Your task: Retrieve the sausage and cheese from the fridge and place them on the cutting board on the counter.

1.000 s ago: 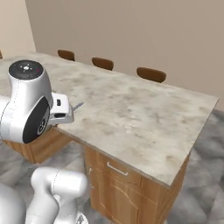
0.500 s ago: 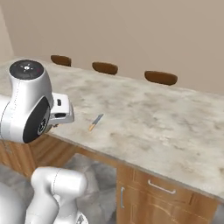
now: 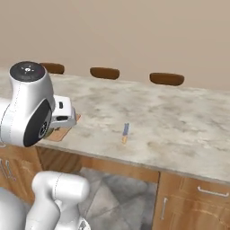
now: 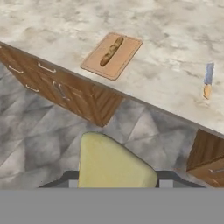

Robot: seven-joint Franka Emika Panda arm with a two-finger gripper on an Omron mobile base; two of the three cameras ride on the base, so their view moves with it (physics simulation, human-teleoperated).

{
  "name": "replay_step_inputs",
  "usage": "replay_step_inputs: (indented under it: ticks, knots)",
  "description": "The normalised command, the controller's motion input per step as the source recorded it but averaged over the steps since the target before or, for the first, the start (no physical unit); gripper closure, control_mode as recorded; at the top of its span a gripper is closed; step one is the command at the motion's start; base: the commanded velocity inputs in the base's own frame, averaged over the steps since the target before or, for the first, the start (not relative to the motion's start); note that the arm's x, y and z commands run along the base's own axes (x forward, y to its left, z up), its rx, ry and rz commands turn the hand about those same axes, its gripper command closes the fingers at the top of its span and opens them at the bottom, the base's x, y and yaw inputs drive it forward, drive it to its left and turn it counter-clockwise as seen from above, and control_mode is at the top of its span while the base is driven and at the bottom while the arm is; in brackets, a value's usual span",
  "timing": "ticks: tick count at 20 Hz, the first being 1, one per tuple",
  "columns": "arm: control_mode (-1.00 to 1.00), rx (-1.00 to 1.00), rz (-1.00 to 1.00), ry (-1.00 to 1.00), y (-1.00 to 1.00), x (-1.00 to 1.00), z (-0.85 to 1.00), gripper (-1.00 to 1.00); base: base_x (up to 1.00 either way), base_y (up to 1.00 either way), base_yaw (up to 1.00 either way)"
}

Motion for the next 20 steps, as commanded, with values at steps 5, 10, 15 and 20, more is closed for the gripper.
replay_step_inputs:
  ticks: [5,10,15,20]
  knots:
    - [1.00,0.00,0.00,0.00,0.00,0.00,0.00,1.00,0.17,1.00,-0.23]
    - [1.00,0.00,0.00,0.00,0.00,0.00,0.00,1.00,0.45,1.00,-0.12]
    - [1.00,0.00,0.00,0.00,0.00,0.00,0.00,1.00,0.76,0.61,0.00]
    - [1.00,0.00,0.00,0.00,0.00,0.00,0.00,1.00,0.17,0.12,0.00]
